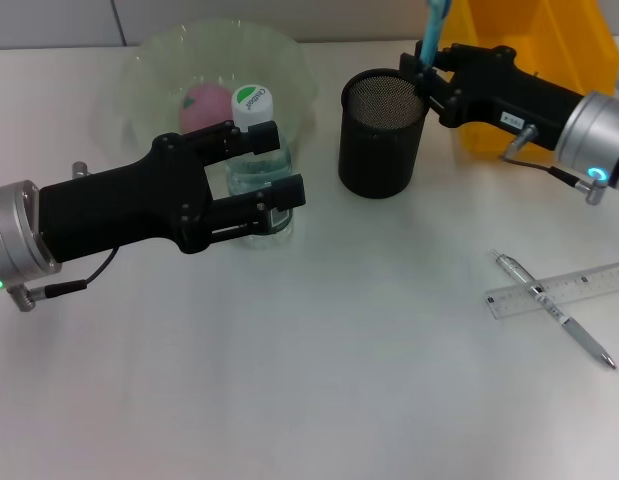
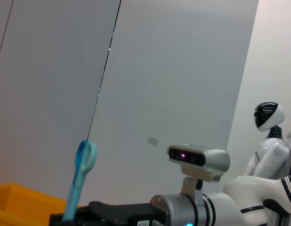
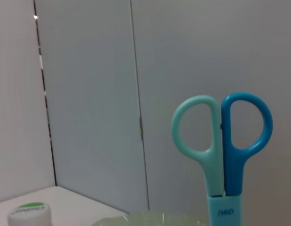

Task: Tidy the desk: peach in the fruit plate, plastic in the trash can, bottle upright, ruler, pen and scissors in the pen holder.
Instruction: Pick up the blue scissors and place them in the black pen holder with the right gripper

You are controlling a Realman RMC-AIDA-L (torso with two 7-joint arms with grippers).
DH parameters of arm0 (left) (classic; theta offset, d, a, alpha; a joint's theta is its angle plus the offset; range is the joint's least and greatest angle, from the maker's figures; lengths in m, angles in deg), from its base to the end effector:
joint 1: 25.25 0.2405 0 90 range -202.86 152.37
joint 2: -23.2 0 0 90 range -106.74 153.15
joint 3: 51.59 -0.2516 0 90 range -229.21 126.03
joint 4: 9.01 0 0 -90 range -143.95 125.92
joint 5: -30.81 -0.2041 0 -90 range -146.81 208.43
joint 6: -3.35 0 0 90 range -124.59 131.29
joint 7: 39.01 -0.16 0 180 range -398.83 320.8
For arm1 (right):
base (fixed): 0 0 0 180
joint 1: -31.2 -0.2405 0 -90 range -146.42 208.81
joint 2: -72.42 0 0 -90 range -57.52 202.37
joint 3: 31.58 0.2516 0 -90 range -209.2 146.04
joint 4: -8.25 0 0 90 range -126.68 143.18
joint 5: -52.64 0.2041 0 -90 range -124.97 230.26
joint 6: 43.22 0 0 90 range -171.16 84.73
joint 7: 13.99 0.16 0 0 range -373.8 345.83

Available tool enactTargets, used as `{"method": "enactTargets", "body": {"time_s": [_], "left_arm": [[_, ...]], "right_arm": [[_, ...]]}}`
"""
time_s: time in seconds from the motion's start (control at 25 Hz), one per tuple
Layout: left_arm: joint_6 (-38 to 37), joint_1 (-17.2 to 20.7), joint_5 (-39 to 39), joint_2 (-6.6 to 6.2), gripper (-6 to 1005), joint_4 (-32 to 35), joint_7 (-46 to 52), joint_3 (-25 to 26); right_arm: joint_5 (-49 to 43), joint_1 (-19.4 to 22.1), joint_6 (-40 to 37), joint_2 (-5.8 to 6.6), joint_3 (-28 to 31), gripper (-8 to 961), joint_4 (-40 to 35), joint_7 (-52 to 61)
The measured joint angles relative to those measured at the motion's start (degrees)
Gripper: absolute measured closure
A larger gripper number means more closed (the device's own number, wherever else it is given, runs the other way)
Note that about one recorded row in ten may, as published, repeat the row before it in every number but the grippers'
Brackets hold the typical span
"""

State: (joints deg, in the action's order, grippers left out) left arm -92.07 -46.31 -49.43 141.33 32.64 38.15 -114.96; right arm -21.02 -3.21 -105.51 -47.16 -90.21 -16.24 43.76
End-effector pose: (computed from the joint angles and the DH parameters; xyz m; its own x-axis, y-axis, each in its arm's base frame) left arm -0.2034 0.2934 -0.0024 0.6270 0.2136 0.7491 0.3374 -0.9413 -0.0140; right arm 0.2222 0.3950 -0.0329 0.7347 -0.1243 -0.6669 -0.5253 -0.7263 -0.4434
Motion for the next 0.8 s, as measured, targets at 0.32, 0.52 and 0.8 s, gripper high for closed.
{"method": "enactTargets", "body": {"time_s": [0.32,0.52,0.8], "left_arm": [[0.5,-0.4,0.0,0.0,270,0.0,0.0,0.0],[0.8,-0.8,0.0,-0.01,270,0.1,0.2,0.0],[0.9,-1.5,0.0,-0.13,270,0.0,0.6,0.0]], "right_arm": [[0.0,-3.1,3.4,-0.08,-0.2,715,3.4,-1.1],[0.0,-3.2,3.5,-0.14,-0.3,712,3.7,-2.2],[0.0,-3.6,3.6,-0.14,-0.3,707,4.0,-2.2]]}}
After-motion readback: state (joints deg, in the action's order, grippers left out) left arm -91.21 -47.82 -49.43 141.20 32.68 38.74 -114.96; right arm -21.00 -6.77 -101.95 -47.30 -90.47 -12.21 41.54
